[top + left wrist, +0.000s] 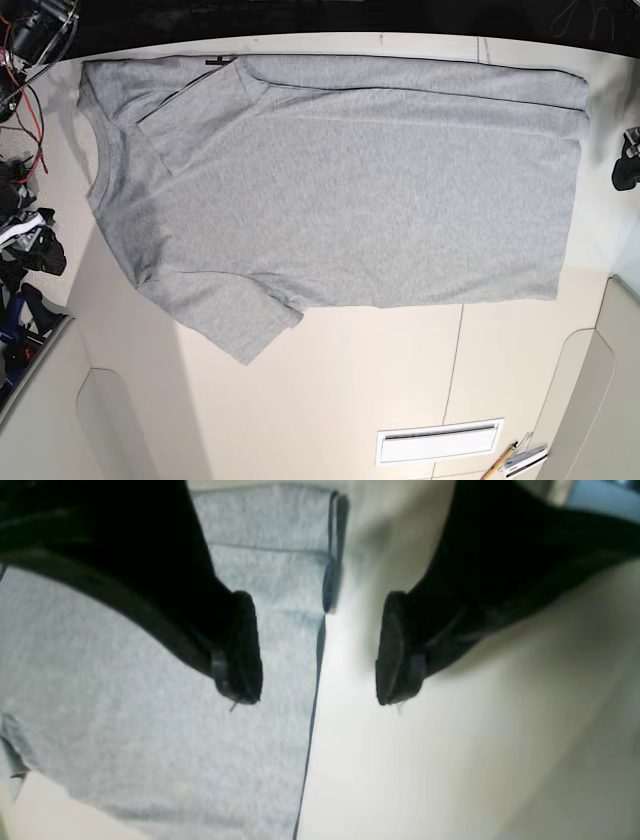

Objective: Fold the T-shirt properly
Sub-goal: 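Release the edge and move both grippers to the hem corners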

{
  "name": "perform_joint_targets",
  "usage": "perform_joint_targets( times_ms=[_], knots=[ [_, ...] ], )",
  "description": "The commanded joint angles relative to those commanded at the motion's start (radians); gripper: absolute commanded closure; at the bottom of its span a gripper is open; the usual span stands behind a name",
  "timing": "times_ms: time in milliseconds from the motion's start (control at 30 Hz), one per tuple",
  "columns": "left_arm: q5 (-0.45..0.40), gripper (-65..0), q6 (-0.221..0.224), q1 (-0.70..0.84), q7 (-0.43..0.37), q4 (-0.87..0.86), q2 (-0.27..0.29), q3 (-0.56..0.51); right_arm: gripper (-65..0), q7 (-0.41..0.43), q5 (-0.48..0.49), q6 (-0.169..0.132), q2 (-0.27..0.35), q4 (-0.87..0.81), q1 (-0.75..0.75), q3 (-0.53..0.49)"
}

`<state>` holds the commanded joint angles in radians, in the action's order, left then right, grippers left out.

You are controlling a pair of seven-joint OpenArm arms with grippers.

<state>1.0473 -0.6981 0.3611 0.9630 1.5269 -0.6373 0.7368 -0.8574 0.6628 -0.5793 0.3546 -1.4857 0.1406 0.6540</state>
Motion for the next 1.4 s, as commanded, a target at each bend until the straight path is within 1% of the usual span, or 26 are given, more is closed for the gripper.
perform_joint_targets(
  times_ms=[133,200,233,300,333,400,467,533,667,767,833,1000,1167,1300,1400],
  knots=[
    [-0.106,-39.6,0.000,-0.062,-0.080,-0.039,0.000,-0.108,-28.0,0.076,-0.089,0.000,0.000,0.242,0.153,-0.086],
    [-0.137,-39.6,0.000,-0.130,-0.093,-0.090,0.000,-0.152,-28.1,0.114,-0.119,0.000,0.000,0.354,0.222,-0.111],
    [-0.146,-39.6,0.000,-0.167,-0.097,-0.123,-0.001,-0.170,-29.5,0.137,-0.137,0.000,0.000,0.403,0.251,-0.121],
    [-0.148,-39.6,0.000,-0.242,-0.109,-0.203,-0.003,-0.197,-36.4,0.159,-0.164,0.000,0.000,0.479,0.291,-0.133],
    [-0.148,-39.6,0.000,-0.282,-0.115,-0.251,-0.008,-0.211,-38.8,0.163,-0.171,0.000,0.000,0.506,0.304,-0.140],
    [-0.154,-39.6,0.000,-0.372,-0.131,-0.358,-0.018,-0.235,-39.1,0.173,-0.187,0.000,0.000,0.549,0.318,-0.150],
    [-0.155,-39.7,0.000,-0.462,-0.154,-0.467,-0.029,-0.264,-39.1,0.180,-0.192,0.000,0.000,0.569,0.315,-0.154],
    [-0.167,-47.7,0.000,-0.547,-0.179,-0.568,-0.033,-0.306,-39.1,0.180,-0.193,0.000,0.000,0.584,0.315,-0.154],
    [-0.286,-47.9,0.000,-0.680,-0.312,-0.745,-0.032,-0.410,-39.0,0.180,-0.198,0.000,0.000,0.596,0.313,-0.154],
    [-0.312,-47.9,0.000,-0.757,-0.324,-0.848,-0.025,-0.453,-39.0,0.180,-0.205,0.000,0.000,0.596,0.313,-0.154],
    [-0.312,-47.9,0.000,-0.793,-0.324,-0.894,-0.019,-0.470,-39.0,0.180,-0.203,0.000,0.000,0.596,0.313,-0.154],
    [-0.303,-47.9,0.000,-0.813,-0.323,-0.903,0.009,-0.470,-39.0,0.179,-0.203,0.000,-0.009,0.596,0.313,-0.155],
    [-0.305,-47.9,0.000,-0.826,-0.314,-0.903,0.076,-0.470,-39.0,0.175,-0.203,-0.001,-0.023,0.596,0.312,-0.164],
    [-0.305,-47.9,0.000,-0.832,-0.312,-0.903,0.112,-0.470,-39.0,0.168,-0.203,-0.001,-0.035,0.596,0.310,-0.217],
    [-0.305,-47.9,0.000,-0.832,-0.312,-0.903,0.117,-0.470,-39.0,0.169,-0.199,-0.001,-0.040,0.596,0.310,-0.270]
  ],
)
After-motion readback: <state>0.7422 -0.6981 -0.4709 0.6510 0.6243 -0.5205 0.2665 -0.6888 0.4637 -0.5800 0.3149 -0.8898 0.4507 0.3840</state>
